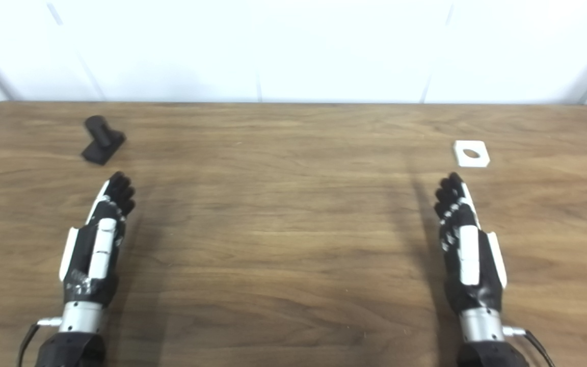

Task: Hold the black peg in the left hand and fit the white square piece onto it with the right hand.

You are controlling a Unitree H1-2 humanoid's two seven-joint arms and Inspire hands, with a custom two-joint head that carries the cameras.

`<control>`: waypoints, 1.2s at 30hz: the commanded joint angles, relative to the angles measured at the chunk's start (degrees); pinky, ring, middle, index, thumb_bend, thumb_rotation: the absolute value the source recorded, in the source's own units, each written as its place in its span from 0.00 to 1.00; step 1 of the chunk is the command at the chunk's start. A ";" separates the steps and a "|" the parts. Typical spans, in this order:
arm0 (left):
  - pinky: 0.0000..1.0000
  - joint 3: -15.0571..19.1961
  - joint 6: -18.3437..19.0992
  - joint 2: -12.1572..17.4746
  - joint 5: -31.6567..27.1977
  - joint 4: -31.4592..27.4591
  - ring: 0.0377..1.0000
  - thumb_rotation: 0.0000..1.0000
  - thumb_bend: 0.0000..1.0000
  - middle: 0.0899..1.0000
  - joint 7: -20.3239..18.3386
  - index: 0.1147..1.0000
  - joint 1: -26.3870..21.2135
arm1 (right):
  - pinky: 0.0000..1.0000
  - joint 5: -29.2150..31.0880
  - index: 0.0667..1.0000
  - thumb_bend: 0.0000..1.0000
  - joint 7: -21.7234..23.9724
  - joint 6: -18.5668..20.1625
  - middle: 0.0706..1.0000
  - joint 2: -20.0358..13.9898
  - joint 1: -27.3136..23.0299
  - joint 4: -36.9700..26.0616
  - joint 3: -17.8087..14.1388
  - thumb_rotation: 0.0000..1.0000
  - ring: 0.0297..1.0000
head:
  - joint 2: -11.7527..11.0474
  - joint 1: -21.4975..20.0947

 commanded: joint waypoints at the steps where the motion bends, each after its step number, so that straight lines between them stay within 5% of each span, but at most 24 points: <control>1: 0.95 -1.38 -2.01 -2.42 0.69 1.83 0.95 0.82 0.49 0.95 1.03 0.96 1.84 | 1.00 0.27 0.97 0.51 1.28 -3.71 0.97 -1.70 3.41 2.55 -0.42 0.92 0.98 | -0.69 0.91; 20: 0.95 -3.18 -4.78 -2.92 2.28 2.94 0.96 0.82 0.48 0.95 1.86 0.96 3.07 | 1.00 0.60 0.98 0.53 1.87 -3.86 0.99 -1.97 4.50 3.20 -1.01 0.95 0.99 | -6.49 4.44; 31: 0.96 -3.48 -6.33 -2.21 2.77 3.29 0.98 0.83 0.45 0.96 1.58 0.97 4.11 | 1.00 0.61 1.00 0.52 2.02 -2.82 0.99 -1.61 5.45 2.33 -0.65 0.97 1.00 | -6.94 3.43; 36: 0.95 -3.43 -6.25 -2.34 3.93 3.10 0.98 0.83 0.49 0.96 2.01 0.97 4.13 | 0.92 0.74 0.93 0.63 2.36 -2.95 0.93 -1.84 5.35 2.68 -0.76 0.90 0.93 | -7.08 3.06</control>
